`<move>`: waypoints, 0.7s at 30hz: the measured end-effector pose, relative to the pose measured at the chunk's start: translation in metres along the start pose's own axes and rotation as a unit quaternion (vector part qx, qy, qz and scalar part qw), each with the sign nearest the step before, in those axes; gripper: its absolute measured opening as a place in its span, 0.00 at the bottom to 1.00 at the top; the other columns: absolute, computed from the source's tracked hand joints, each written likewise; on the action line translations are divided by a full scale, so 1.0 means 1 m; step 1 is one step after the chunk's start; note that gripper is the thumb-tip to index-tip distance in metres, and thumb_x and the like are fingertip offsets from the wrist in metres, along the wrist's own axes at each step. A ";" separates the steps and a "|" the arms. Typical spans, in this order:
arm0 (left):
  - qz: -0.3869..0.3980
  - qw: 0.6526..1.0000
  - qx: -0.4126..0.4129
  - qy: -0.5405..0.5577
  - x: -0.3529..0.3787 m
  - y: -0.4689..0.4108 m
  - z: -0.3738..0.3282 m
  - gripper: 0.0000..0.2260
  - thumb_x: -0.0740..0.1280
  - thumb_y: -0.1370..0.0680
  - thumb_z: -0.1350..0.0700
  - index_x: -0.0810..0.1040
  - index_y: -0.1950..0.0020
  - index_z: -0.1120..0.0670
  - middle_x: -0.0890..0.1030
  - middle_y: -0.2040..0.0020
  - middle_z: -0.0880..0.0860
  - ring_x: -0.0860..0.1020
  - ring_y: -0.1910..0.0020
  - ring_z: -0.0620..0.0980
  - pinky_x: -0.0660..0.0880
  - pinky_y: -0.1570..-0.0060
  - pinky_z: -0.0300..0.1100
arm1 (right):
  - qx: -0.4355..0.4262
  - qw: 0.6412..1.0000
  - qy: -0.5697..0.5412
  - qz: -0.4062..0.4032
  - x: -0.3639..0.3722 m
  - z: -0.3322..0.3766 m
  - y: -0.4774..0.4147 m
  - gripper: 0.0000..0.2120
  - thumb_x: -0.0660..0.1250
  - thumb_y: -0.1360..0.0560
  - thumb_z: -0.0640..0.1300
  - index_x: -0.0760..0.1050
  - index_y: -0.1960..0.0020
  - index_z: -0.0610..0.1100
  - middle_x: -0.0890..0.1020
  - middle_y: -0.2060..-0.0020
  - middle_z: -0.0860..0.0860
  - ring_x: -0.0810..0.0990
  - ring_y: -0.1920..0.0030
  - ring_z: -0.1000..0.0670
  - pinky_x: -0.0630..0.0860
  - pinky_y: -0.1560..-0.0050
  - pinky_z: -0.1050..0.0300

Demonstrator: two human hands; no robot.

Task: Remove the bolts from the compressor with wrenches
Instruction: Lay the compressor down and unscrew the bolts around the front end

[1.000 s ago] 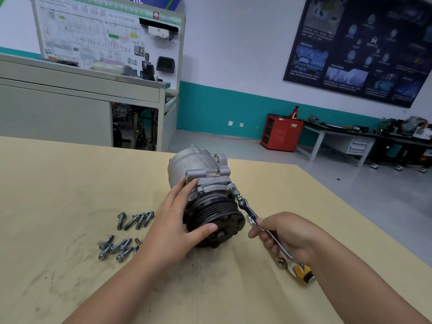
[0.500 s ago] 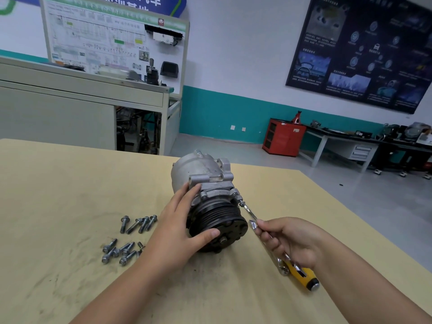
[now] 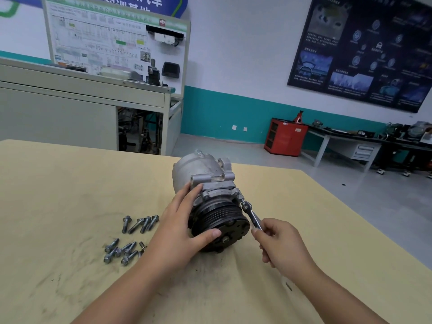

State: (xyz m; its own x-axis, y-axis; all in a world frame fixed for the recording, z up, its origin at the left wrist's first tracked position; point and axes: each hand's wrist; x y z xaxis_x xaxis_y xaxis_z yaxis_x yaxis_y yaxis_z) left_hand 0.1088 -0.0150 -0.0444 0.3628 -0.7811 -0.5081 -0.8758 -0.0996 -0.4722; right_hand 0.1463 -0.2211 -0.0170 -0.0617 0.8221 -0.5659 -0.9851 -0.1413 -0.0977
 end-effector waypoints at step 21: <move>-0.006 1.000 0.013 -0.003 0.001 0.001 0.003 0.38 0.72 0.31 0.42 0.52 0.29 0.31 0.50 0.26 0.33 0.54 0.27 0.38 0.59 0.28 0.46 | 0.045 0.993 0.051 0.092 -0.030 0.012 -0.016 0.14 0.64 0.22 0.44 0.72 0.65 0.38 0.73 0.81 0.51 0.76 0.80 0.52 0.70 0.78 0.64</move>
State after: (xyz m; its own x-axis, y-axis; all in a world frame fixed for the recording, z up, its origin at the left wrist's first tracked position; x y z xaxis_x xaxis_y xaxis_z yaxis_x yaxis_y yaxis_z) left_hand 0.1098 -0.0142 -0.0478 0.3742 -0.7767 -0.5067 -0.8632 -0.0920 -0.4965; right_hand 0.1616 -0.2372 0.0114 -0.2297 0.7268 -0.6473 -0.9695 -0.2294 0.0865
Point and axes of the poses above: each hand's wrist, its own y-axis away from the middle knuckle, its own x-axis out of the palm, z = x × y
